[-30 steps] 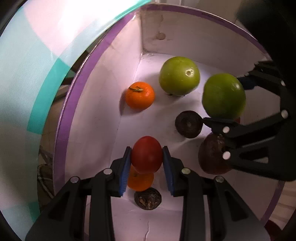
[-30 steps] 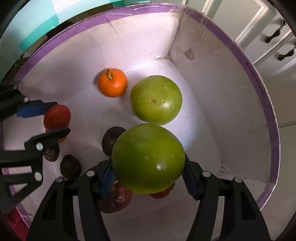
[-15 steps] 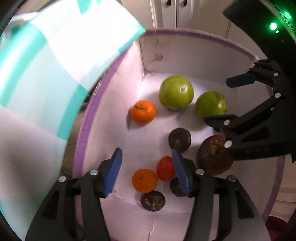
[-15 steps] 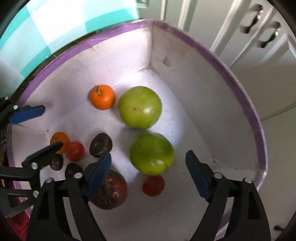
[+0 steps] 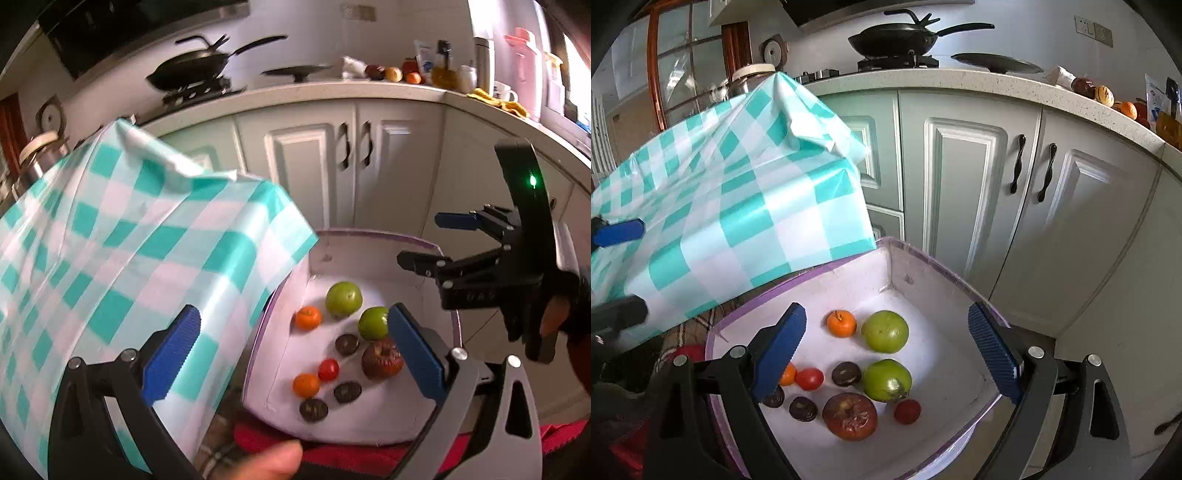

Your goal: Organize fruits

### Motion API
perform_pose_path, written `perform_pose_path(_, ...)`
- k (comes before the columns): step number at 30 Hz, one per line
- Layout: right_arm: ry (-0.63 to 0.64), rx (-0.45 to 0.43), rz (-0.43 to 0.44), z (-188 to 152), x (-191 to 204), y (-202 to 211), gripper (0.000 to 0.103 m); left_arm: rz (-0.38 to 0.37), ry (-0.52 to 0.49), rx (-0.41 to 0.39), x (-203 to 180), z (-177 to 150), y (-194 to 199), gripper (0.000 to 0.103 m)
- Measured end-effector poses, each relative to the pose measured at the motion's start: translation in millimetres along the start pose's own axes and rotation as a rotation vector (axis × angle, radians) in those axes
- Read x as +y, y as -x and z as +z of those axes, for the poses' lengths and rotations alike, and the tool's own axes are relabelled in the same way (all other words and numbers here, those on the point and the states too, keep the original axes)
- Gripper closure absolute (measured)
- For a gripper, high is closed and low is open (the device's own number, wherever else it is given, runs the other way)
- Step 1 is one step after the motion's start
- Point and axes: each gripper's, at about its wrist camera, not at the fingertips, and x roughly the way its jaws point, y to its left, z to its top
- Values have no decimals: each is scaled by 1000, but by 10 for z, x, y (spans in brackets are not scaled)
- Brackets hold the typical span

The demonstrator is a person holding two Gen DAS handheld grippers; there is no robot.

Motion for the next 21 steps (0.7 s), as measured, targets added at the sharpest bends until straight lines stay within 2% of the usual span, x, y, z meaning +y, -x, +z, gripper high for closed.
perform_pose_path(2, -2, 70, -24, -5, 49, -31, 16, -19, 17, 54, 16, -63, -86, 2)
perform_pose_path(5, -32, 259, -71, -132, 108, -333, 16, -11, 5, 150, 5, -239, -300, 2)
perform_pose_path(8, -62, 365, -89, -345, 109, -553, 16, -39, -2, 242, -38, -414, -548, 2)
perform_pose_path(12, -79, 411, -109, -467, 161, -667, 16, -37, -10, 297, -60, -494, -680, 2)
perform_pose_path(15, -68, 413, -109, -529, 221, -742, 16, -39, -8, 323, -77, -520, -731, 2)
perform_pose_path(21, -52, 405, -94, -530, 283, -746, 16, -37, -20, 335, -95, -549, -746, 2)
